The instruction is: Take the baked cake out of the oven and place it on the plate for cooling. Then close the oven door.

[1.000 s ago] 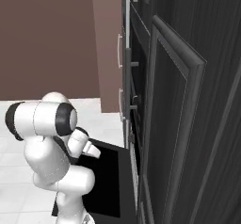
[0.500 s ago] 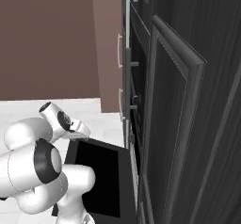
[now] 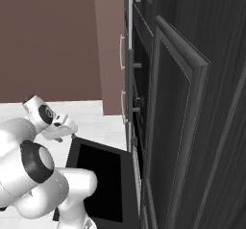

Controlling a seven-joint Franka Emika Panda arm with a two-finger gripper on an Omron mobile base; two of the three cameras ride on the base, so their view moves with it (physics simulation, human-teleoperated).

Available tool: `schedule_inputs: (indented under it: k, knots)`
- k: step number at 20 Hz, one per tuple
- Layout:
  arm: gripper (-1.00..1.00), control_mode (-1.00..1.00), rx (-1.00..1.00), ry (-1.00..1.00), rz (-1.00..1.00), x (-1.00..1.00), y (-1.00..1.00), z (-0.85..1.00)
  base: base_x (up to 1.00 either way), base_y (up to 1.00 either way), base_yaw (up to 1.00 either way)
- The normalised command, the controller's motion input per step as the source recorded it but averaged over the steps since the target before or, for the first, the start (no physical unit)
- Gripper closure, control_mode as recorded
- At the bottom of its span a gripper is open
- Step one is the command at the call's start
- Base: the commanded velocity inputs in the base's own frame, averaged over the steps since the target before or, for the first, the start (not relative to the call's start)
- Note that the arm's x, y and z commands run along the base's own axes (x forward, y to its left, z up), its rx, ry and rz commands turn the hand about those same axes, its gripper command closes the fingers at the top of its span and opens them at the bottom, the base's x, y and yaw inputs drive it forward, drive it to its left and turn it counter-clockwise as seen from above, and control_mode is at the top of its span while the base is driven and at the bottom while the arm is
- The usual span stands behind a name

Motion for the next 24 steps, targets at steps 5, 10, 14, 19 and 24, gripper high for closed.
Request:
schedule_inputs:
  k: [5, 10, 14, 19, 24]
  knots:
    - [-1.00, -1.00, -0.29, 0.00, 0.00, -0.29, 0.83, -0.04, 0.00, 0.00, 0.00]
    - [-1.00, -1.00, -0.25, 0.00, 0.00, -0.28, 0.67, -0.17, 0.00, 0.00, 0.00]
    - [-1.00, -1.00, -0.19, 0.00, 0.00, -0.17, 0.43, -0.40, 0.00, 0.00, 0.00]
    - [-1.00, -1.00, -0.14, 0.00, 0.00, -0.05, 0.25, -0.54, 0.00, 0.00, 0.00]
    - [-1.00, -1.00, -0.10, -0.05, 0.00, 0.00, 0.25, -0.62, 0.00, 0.00, 0.00]
